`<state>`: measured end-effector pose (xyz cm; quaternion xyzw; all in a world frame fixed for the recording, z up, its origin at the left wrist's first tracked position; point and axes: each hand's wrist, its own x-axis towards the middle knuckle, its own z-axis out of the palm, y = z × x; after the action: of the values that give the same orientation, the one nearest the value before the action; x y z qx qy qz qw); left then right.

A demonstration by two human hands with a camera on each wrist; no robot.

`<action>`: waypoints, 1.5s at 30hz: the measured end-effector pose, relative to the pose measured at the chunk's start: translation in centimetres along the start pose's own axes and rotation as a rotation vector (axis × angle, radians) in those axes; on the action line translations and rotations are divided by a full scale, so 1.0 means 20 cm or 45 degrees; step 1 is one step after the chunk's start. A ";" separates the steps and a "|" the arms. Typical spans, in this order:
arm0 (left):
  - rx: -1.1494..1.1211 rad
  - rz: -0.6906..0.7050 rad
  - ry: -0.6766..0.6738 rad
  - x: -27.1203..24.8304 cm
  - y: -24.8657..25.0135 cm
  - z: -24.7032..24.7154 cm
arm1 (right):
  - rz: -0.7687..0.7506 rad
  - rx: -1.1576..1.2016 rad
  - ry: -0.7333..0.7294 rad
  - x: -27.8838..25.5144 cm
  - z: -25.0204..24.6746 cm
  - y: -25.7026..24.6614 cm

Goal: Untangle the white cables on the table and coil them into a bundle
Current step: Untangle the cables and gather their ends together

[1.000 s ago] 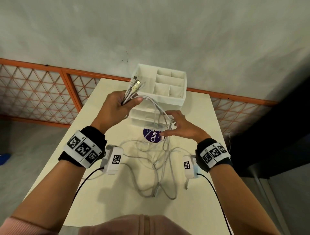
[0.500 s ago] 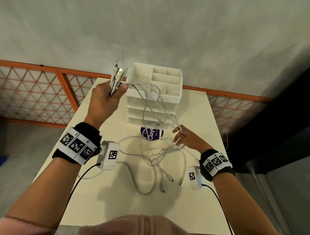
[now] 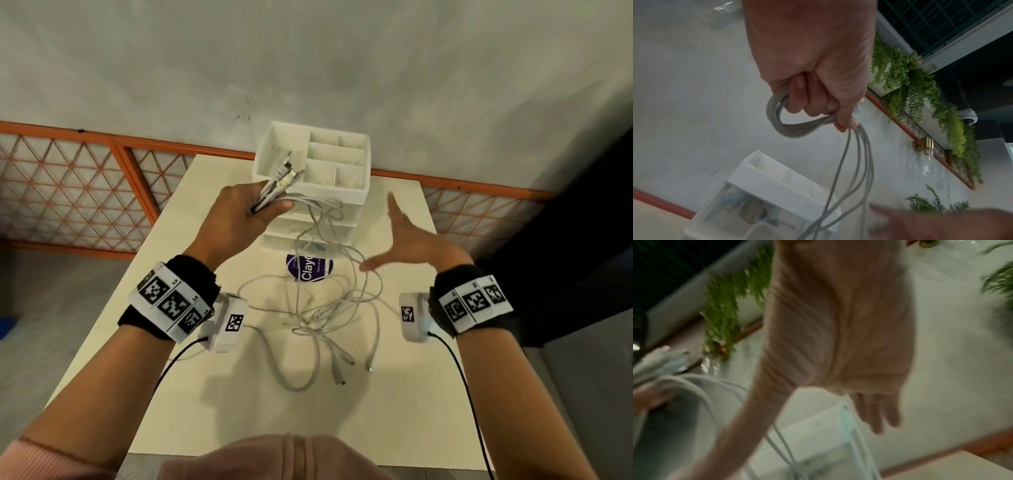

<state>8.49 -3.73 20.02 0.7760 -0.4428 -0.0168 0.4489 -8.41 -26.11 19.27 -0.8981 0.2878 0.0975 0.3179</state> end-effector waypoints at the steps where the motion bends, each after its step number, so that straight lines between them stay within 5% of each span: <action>1: -0.018 0.021 -0.045 0.00 0.02 0.01 | -0.196 0.132 0.110 -0.01 -0.01 -0.08; 5: -0.155 0.084 -0.073 -0.01 0.07 0.03 | -0.622 0.305 0.292 0.06 0.04 -0.28; 13: -0.477 -0.128 0.264 -0.02 -0.06 0.00 | -0.275 0.297 -0.059 0.24 0.31 -0.05; 20: -0.387 -0.530 0.464 -0.10 -0.35 0.07 | -0.314 0.617 0.048 0.20 0.20 0.04; 24: -0.123 -0.777 0.203 -0.12 -0.43 0.07 | -0.326 0.696 0.134 0.10 0.04 -0.11; 29: -0.635 -0.406 0.036 -0.11 -0.27 0.03 | -0.319 0.087 0.353 0.04 -0.10 -0.24; 34: -0.622 -0.078 -0.201 -0.05 -0.07 0.11 | -0.390 0.163 0.104 -0.03 -0.07 -0.42; 39: -0.518 -0.085 -0.080 -0.02 -0.06 0.19 | -0.476 0.331 -0.035 -0.09 -0.08 -0.47; 45: -0.355 0.007 0.258 0.05 -0.06 0.09 | -0.389 0.335 -0.104 0.01 0.04 -0.16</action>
<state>9.03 -5.36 18.51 0.7027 -0.3908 0.0018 0.5945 -6.33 -23.72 20.14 -0.8774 0.1455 0.0460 0.4548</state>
